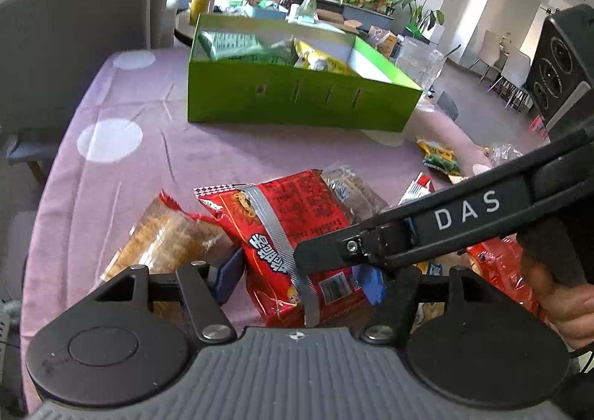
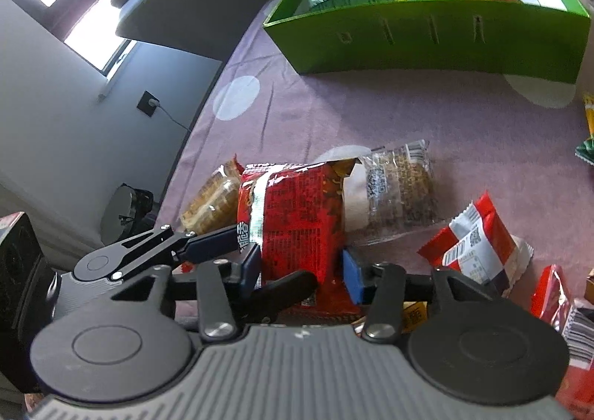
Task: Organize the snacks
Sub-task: 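Lift the red silver-striped bag with both grippers over the green box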
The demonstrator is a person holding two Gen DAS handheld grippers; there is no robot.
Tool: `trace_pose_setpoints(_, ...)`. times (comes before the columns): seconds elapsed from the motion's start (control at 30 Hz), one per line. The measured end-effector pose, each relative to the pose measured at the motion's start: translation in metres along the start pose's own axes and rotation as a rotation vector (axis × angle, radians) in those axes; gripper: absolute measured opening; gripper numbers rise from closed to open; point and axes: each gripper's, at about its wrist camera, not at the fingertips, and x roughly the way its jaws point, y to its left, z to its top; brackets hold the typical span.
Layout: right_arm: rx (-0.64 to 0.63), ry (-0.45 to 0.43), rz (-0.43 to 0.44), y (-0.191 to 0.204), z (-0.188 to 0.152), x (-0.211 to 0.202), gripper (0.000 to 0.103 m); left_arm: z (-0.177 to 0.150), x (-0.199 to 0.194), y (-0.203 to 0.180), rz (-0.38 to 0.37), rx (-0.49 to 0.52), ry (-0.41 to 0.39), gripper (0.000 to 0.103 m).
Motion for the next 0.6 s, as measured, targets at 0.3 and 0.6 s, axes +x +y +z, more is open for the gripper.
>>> trace_pose_setpoints(0.3, -0.009, -0.07, 0.04, 0.008, 0.005, -0.021, 0.027, 0.014, -0.023, -0.008, 0.014, 0.029, -0.074, 0.061)
trace_pose_setpoints(0.6, -0.022, -0.149, 0.06, 0.014, 0.025, -0.039, 0.027, 0.043, -0.029, -0.017, 0.033, 0.068, -0.142, 0.061)
